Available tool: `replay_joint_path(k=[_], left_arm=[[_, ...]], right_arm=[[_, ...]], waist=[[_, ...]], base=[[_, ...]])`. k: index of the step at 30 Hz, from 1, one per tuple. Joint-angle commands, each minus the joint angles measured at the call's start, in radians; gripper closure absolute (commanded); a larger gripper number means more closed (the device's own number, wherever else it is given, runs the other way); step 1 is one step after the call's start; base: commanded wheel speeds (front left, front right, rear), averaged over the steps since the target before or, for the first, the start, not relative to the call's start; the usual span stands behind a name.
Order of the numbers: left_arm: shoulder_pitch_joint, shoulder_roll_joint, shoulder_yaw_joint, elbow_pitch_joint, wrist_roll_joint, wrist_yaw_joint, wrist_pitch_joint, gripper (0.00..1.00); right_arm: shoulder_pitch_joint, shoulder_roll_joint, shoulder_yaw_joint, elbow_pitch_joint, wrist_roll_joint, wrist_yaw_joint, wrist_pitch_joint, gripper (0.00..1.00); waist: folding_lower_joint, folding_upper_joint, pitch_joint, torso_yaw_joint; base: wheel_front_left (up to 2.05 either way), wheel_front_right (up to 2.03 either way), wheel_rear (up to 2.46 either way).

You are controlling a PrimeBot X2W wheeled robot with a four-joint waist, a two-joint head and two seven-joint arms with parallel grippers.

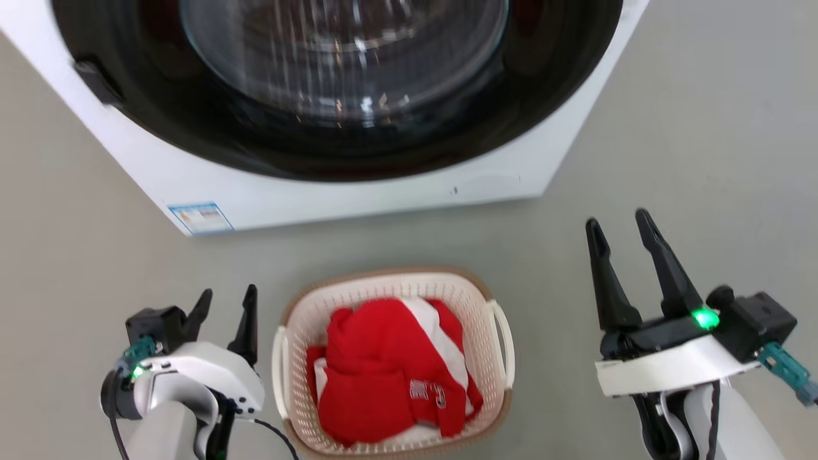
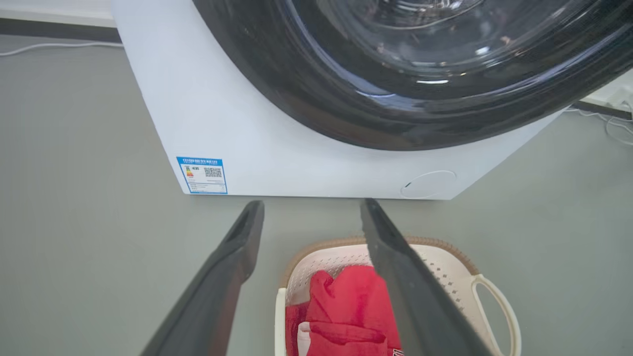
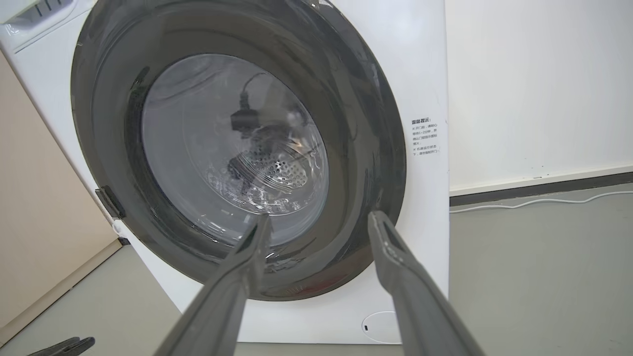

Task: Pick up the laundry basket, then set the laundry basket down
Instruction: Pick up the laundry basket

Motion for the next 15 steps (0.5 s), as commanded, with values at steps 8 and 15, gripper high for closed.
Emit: replay_joint_path(k=[8,15], left_arm=[[0.109,-0.012,0.069,-0.188,0.050,-0.015,-0.006,0.00],[0.188,-0.028,0.099,-0.324,0.084,-0.019,-0.006,0.00]], right_arm=[[0.065,-0.016,-0.016,-0.003,0.020,0.007,-0.006,0.00],[0.098,-0.032,-0.052,0.002,0.022,0.007,-0.006,0.00]], waist=[[0.0000,0.0000,-0.153,0.055],[0.0000,0.0000,-0.203,0.076]], base=[[0.00,0.00,0.00],[0.00,0.00,0.00]])
